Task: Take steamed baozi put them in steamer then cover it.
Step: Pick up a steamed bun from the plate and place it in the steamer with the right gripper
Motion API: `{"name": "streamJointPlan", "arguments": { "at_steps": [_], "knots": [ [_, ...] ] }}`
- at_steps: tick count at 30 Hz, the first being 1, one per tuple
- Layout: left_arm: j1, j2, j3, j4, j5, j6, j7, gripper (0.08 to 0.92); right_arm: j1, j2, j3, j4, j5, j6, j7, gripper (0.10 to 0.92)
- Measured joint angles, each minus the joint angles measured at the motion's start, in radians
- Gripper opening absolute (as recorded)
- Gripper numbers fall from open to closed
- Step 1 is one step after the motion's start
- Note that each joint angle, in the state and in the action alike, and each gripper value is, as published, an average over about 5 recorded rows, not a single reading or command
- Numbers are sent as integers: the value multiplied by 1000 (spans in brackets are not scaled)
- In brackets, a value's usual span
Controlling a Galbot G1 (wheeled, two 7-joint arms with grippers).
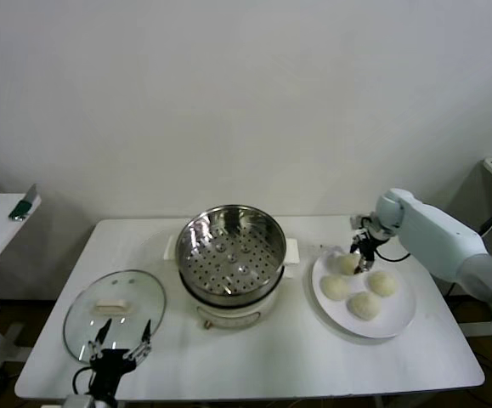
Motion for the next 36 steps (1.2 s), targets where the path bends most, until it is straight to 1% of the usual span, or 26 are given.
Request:
{"name": "streamJointPlan", "arguments": {
  "at_steps": [4,9,13,17,21,25,30,36],
  "knots": [
    [4,4,6,-5,5,0,-2,823,115,-15,-93,92,61,36,-8,652],
    [10,7,12,-16,10,1,-8,823,312,-1,-233,221,150,131,-21,637],
    [13,13,14,-25,11,2,-10,823,457,39,-324,320,193,224,-25,636],
    [12,18,15,-35,11,5,-9,823,552,105,-380,397,199,326,-22,636],
    [7,22,16,-46,10,8,-8,823,590,181,-408,435,165,423,-7,636],
    [5,27,13,-51,9,7,-9,823,579,254,-416,431,89,510,15,636],
    [6,32,14,-47,8,1,-12,823,521,331,-399,369,-39,607,46,636],
    [2,33,18,-37,8,-6,-14,823,438,402,-365,275,-168,687,78,636]
  ]
}}
